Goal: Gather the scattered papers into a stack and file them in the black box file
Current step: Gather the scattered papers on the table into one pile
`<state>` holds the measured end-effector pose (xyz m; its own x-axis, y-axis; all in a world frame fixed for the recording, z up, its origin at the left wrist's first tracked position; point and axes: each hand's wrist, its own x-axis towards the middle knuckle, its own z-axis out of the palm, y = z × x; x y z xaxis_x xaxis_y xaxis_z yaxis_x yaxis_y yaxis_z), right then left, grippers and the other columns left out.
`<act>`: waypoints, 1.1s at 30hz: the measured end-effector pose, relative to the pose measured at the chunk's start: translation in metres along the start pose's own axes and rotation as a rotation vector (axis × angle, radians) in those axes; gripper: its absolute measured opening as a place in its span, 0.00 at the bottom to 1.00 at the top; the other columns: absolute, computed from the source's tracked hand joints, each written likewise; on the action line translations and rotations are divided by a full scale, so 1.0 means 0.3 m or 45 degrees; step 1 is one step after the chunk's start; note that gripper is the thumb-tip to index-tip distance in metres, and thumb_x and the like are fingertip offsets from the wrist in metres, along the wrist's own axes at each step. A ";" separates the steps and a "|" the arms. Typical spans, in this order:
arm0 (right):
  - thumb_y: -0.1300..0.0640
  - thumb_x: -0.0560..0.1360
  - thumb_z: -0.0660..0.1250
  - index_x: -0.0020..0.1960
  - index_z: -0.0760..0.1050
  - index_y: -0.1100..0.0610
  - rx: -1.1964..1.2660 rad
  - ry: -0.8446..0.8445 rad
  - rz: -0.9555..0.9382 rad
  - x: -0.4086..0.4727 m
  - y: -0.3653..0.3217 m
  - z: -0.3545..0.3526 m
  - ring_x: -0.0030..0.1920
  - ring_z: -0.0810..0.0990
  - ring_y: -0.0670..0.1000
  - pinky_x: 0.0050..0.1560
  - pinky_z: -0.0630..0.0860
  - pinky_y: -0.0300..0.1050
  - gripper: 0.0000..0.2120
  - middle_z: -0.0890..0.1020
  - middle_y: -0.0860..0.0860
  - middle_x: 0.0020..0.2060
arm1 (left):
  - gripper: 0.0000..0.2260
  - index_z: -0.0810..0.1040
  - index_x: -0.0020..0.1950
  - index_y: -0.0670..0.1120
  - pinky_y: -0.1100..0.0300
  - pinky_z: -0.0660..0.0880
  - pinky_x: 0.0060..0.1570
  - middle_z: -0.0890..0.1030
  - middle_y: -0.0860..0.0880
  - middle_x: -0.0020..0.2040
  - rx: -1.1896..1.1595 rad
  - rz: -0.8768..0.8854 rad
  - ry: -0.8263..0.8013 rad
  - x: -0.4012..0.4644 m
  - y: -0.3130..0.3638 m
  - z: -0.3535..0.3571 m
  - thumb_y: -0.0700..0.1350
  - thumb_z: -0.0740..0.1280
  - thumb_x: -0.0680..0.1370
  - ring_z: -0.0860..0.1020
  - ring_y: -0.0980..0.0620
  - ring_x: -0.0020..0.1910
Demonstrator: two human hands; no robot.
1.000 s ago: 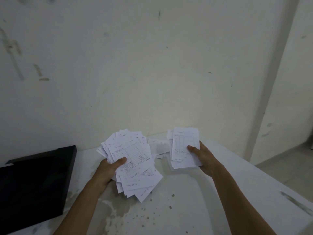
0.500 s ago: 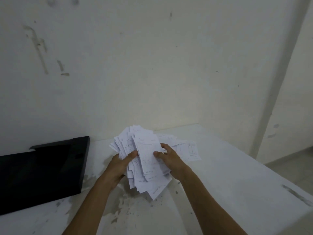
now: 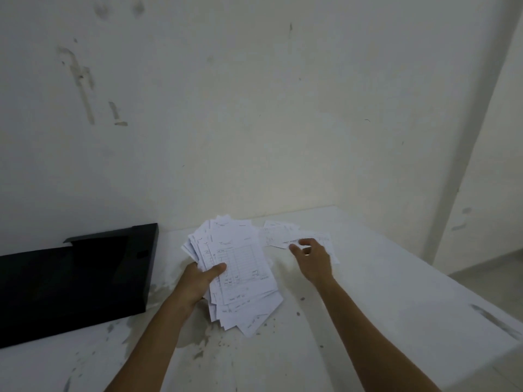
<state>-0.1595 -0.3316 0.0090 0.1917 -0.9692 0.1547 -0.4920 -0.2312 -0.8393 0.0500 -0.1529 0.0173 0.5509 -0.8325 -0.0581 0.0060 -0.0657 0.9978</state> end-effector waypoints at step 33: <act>0.46 0.66 0.78 0.69 0.71 0.55 0.871 -0.393 0.085 0.108 0.169 -0.221 0.61 0.82 0.59 0.50 0.77 0.50 0.35 0.83 0.54 0.62 | 0.12 0.81 0.58 0.49 0.42 0.76 0.62 0.84 0.47 0.58 -0.086 -0.022 0.054 0.063 -0.046 0.022 0.45 0.73 0.75 0.83 0.46 0.56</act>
<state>-0.2346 -0.3805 0.0061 0.4588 -0.8882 0.0237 0.1073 0.0289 -0.9938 0.0547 -0.1712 0.0022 0.5850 -0.8076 -0.0751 0.0713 -0.0411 0.9966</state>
